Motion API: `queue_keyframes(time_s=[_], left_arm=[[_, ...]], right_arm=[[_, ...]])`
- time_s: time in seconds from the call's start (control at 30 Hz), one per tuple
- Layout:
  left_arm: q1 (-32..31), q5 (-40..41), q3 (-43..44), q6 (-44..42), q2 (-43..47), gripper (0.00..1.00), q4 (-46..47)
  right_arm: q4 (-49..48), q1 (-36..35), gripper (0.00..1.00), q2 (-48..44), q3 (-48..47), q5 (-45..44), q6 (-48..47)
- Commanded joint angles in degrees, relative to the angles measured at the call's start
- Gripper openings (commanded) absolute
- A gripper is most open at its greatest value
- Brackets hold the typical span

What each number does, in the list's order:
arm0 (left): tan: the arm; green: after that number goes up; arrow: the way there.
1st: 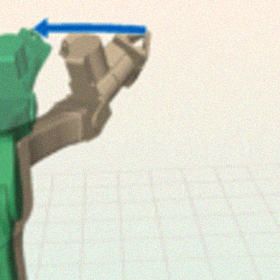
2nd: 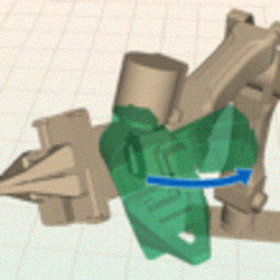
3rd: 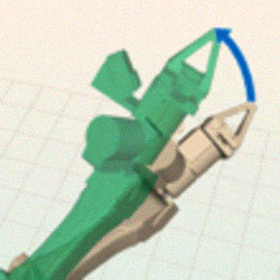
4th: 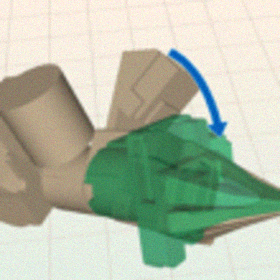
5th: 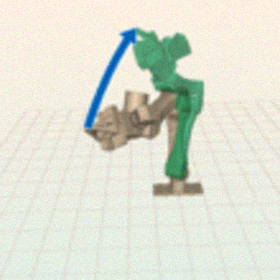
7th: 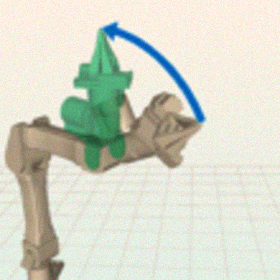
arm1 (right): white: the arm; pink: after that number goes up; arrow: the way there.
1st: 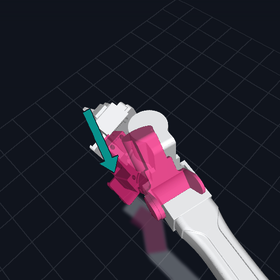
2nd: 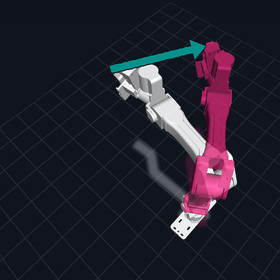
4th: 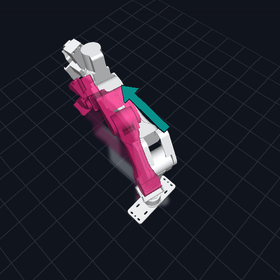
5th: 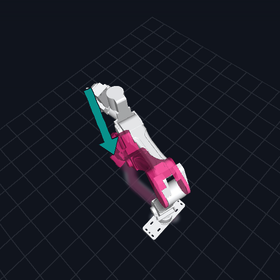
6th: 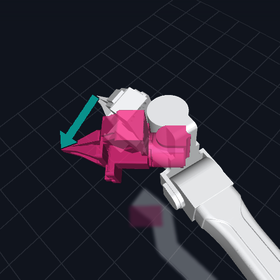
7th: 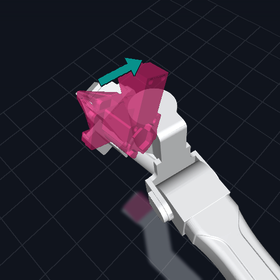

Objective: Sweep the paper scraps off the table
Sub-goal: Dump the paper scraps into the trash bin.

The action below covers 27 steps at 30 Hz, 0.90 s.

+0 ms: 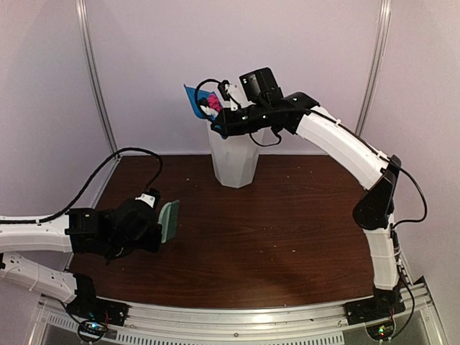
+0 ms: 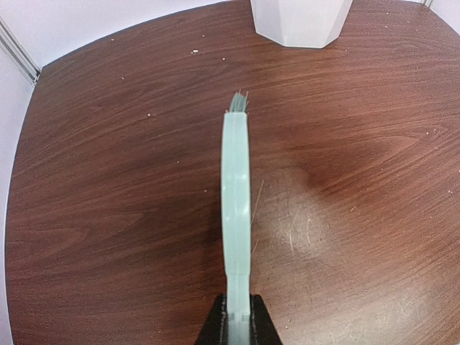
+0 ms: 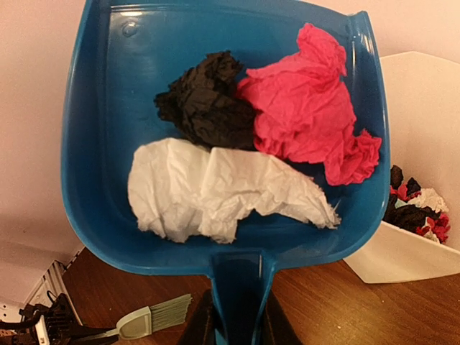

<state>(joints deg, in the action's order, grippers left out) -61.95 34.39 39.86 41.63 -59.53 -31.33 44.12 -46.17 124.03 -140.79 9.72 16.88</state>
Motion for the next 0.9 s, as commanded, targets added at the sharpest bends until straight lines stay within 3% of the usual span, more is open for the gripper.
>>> queue_keyframes(time_s=[0.0,0.87], left_arm=[[0.3,0.1,-0.1,-0.6,0.2,0.0,2.7],[0.3,-0.5,-0.2,-0.5,0.8,0.0,2.8]], right_arm=[[-7.1,3.3,0.0,1.1,-2.0,6.3,2.9],[-38.8,12.2,0.0,6.8,2.2,31.0,33.9]])
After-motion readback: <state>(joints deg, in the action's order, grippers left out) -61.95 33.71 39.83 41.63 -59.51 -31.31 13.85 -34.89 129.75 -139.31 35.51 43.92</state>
